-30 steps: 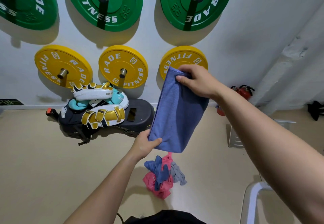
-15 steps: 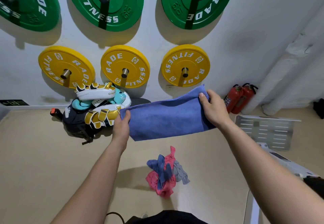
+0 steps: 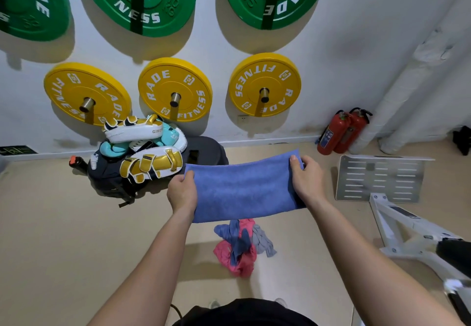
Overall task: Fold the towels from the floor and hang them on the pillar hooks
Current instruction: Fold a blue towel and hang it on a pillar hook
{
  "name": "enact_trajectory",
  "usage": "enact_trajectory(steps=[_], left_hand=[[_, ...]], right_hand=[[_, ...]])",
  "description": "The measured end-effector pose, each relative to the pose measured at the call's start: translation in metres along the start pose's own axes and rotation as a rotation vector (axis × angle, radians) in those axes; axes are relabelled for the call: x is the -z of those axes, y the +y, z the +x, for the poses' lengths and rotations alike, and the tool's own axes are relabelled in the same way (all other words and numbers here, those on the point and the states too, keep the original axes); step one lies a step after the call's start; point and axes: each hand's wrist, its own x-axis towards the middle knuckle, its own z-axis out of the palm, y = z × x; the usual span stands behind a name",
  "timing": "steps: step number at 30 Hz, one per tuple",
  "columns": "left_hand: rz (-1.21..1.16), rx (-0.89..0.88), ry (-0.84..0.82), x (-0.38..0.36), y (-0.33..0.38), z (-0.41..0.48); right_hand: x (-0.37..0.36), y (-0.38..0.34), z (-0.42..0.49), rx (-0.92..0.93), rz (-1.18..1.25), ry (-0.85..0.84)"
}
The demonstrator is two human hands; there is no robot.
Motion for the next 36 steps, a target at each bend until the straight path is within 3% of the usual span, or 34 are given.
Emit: enact_trajectory(steps=[4,14,20,26,31,36], left_hand=[[-0.001,-0.073,-0.103,-0.006,0.003,-0.008],[-0.126,-0.133,-0.412,-0.04,0.004,-0.05],[-0.008,-0.197,-0.298,-0.041,0.009,-0.053],[0.007,-0.315,-0.335,-0.037,0.01,-0.056],[0.063,-0.376,-0.327,-0.03,0.012,-0.053],[0.022,-0.377,-0.472,-0.02,0.015,-0.045]], right_hand=[[-0.011,0.007,-0.008,-0.028,0.065,-0.014],[-0.059,-0.01,-0.048,0.027,0.267,-0.251],[-0.06,-0.015,-0.053,0.03,0.268,-0.251],[-0.058,-0.021,-0.058,0.027,0.255,-0.289],[-0.053,-0.032,-0.062,-0.036,0.406,-0.474],[-0.052,-0.033,-0.059,-0.006,0.415,-0.688]])
